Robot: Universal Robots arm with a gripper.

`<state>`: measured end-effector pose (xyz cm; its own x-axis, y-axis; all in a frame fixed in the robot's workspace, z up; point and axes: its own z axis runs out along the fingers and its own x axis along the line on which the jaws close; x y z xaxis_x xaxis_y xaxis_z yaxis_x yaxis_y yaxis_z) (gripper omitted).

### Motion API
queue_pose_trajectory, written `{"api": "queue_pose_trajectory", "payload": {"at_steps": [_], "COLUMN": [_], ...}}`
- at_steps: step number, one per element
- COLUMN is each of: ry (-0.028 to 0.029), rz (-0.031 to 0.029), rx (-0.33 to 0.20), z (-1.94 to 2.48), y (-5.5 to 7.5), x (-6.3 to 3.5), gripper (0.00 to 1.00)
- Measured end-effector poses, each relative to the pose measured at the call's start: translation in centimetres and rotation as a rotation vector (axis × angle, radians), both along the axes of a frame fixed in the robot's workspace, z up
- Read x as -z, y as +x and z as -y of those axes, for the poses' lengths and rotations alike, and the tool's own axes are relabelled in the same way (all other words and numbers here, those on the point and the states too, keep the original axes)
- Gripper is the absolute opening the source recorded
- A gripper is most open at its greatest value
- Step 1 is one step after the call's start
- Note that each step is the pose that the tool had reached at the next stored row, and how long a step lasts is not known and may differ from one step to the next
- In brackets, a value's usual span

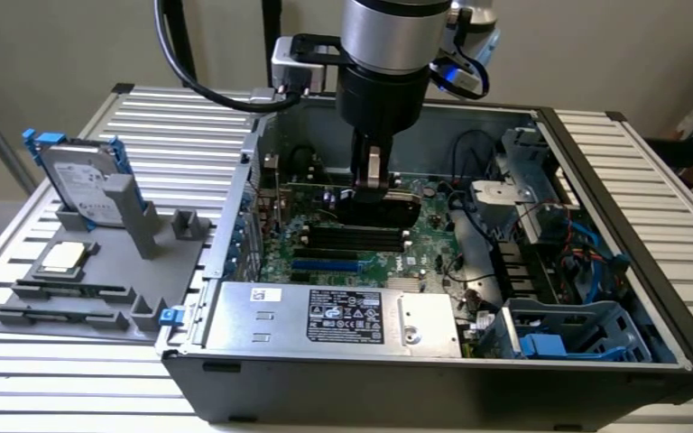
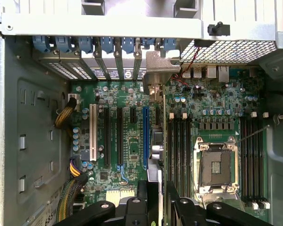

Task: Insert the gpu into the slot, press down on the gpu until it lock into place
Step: 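Insert the gpu into the slot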

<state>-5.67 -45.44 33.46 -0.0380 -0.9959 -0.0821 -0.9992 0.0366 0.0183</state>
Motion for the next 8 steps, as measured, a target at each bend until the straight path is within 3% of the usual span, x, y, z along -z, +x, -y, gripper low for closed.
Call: {"api": "queue_pose_trajectory", "payload": {"at_steps": [8], "ry": [0.0], "rz": [0.0], "rx": [0.0], "z": [0.0], "y": [0.0], "x": [0.0], "gripper": [0.27]}}
